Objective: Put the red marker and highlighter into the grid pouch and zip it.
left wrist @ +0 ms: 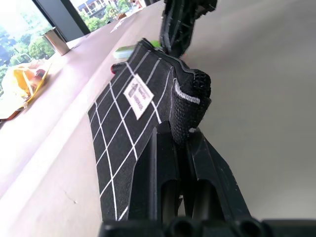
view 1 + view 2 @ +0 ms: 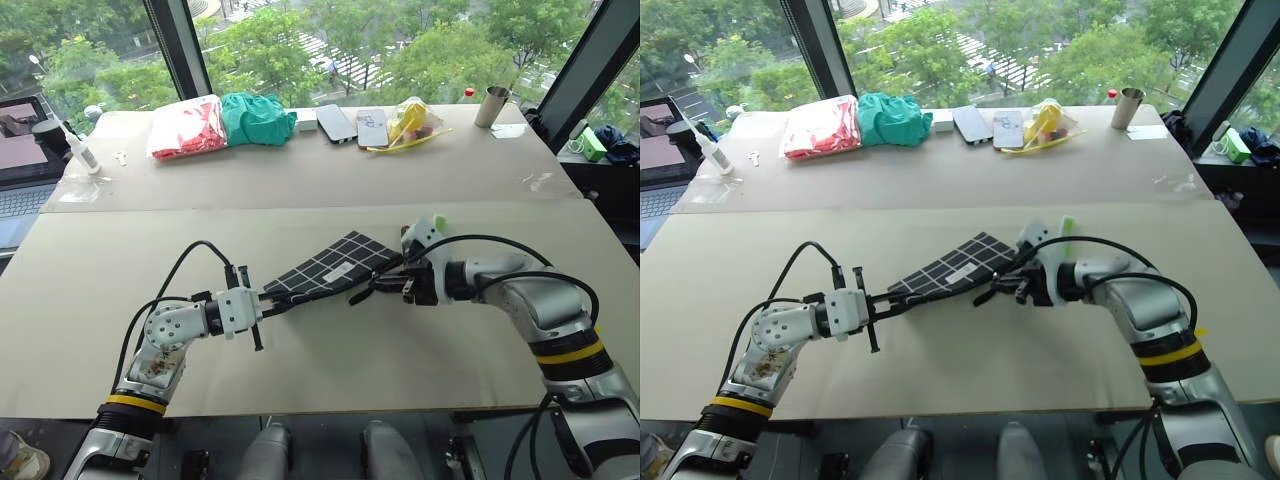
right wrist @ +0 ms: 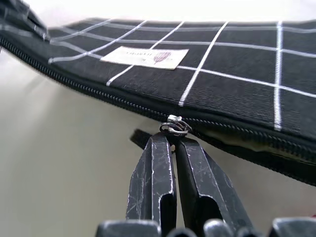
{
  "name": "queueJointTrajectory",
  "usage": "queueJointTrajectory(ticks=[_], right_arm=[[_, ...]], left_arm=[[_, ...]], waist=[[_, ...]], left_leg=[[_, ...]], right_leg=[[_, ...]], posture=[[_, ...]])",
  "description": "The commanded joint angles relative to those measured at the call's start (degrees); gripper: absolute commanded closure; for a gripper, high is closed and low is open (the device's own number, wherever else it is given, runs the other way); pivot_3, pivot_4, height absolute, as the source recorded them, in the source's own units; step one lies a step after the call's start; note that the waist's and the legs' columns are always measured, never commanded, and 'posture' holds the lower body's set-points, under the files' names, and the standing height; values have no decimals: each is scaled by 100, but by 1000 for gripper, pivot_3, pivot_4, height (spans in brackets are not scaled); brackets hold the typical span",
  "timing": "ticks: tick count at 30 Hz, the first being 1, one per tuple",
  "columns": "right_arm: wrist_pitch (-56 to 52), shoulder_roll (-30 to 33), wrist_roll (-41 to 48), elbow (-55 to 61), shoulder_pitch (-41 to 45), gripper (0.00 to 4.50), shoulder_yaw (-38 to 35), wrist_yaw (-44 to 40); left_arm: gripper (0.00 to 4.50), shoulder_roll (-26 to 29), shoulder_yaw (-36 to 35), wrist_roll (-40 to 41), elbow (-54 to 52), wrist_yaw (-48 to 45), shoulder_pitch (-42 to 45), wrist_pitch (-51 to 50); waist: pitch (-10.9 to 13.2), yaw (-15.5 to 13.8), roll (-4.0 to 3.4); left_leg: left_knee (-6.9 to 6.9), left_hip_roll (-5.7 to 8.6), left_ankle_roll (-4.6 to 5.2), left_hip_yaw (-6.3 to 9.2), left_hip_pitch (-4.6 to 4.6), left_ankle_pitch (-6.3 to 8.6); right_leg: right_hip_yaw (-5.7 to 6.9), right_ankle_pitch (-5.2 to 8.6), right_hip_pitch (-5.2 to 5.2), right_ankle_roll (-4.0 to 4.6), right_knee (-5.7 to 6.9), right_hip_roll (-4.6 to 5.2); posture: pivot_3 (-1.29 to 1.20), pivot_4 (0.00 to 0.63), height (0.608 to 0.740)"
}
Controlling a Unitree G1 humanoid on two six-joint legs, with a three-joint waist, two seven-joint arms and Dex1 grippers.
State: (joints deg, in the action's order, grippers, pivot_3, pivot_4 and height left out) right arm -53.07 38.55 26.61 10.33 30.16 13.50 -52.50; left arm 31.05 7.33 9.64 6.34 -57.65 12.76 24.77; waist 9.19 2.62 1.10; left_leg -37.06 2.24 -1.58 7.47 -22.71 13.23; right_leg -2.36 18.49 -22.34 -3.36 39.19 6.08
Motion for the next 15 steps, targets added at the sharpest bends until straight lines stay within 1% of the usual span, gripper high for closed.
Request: queueJointTrajectory(ticks=[1,7,12,15], right_arm=[[19,-25,192,961,-224,4432,393,-250],[-227,-502,231,685,106,4432,294,31],[-243,-593,351,525,289,4432,141,-44],[-115,-605,167,394,310,4432,226,28]], left_arm=[[4500,10,-92,124,-321,106,-82,-18],[4500,16,-104,107,-427,183,-169,-61],[4500,38,-115,110,-458,196,-201,-79],[4500,40,-112,110,-462,191,-193,-96]], waist=[[0,-3,0],[0,-13,0],[0,-32,0],[0,-23,0]], left_leg=[[0,0,0,1,-4,0],[-7,2,-2,2,-2,-1],[-6,2,-2,4,-1,-1],[-6,2,-2,3,-1,-1]], right_leg=[[0,0,-3,0,0,-1],[0,0,2,0,0,-1],[3,0,2,0,-1,0],[2,0,2,0,-1,0]], posture=[[0,150,740],[0,150,740],[0,150,740],[0,150,740]])
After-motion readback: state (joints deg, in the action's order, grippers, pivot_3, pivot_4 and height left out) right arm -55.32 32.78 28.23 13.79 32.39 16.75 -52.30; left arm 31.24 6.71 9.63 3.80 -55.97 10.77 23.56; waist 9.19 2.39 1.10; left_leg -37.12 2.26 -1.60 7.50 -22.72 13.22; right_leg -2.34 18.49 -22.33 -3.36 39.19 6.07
